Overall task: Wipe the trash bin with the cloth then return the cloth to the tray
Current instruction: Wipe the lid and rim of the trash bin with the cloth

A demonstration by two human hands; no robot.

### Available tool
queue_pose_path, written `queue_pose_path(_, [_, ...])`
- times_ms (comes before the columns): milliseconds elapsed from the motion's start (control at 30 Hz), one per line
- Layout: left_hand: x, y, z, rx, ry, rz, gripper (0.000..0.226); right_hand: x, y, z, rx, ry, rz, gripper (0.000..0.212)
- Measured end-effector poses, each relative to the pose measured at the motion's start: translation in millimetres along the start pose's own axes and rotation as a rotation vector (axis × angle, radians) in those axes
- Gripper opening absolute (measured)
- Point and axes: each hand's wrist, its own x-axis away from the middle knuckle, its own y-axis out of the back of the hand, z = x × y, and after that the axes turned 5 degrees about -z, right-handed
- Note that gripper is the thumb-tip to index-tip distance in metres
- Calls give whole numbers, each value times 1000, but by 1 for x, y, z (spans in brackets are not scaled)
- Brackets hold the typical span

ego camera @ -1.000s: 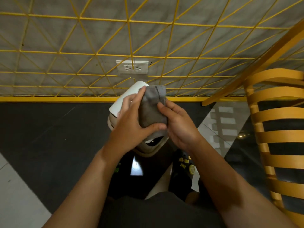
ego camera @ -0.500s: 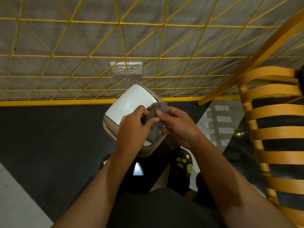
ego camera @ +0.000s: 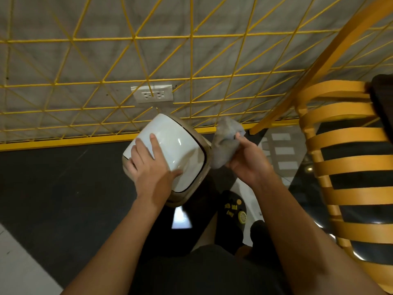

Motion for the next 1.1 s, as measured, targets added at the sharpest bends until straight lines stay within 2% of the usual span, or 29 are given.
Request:
queue_pose_path(167, [-3, 10, 22, -7, -112, 76, 110, 2, -4, 2, -144, -114, -69, 28])
queue_pose_path(300, [-8, 18, 46, 86, -235, 171, 111, 10, -9, 3, -52, -85, 39, 44])
queue_pose_path(367, [-11, 22, 54, 111, -270, 218, 111, 10, -11, -1, 69, -18, -5, 42])
queue_pose_path(467, [-14, 25, 60, 85, -300, 269, 112, 6, -9, -11, 230, 65, -122, 57])
queue_pose_path(533, [-14, 25, 58, 89, -300, 270, 110, 5, -13, -18, 325, 138, -94, 46])
queue_pose_path(633, [-12, 28, 43, 141, -289, 163, 103, 2, -22, -31, 501, 254, -20, 27])
queue_pose_path(700, [-14, 29, 27, 152, -333, 107, 99, -2, -27, -37, 738, 384, 2, 26])
queue_pose_path(800, [-16, 25, 7, 164, -370, 115, 94, -12, -28, -41, 1096, 589, -25, 30])
queue_pose_path(867, [-17, 20, 2, 163, -360, 131, 90, -13, -26, -47, 1153, 617, -59, 32])
queue_pose_path(1100, [-15, 17, -1, 220, -360, 97, 85, 5, -15, -77, 1112, 793, -130, 29])
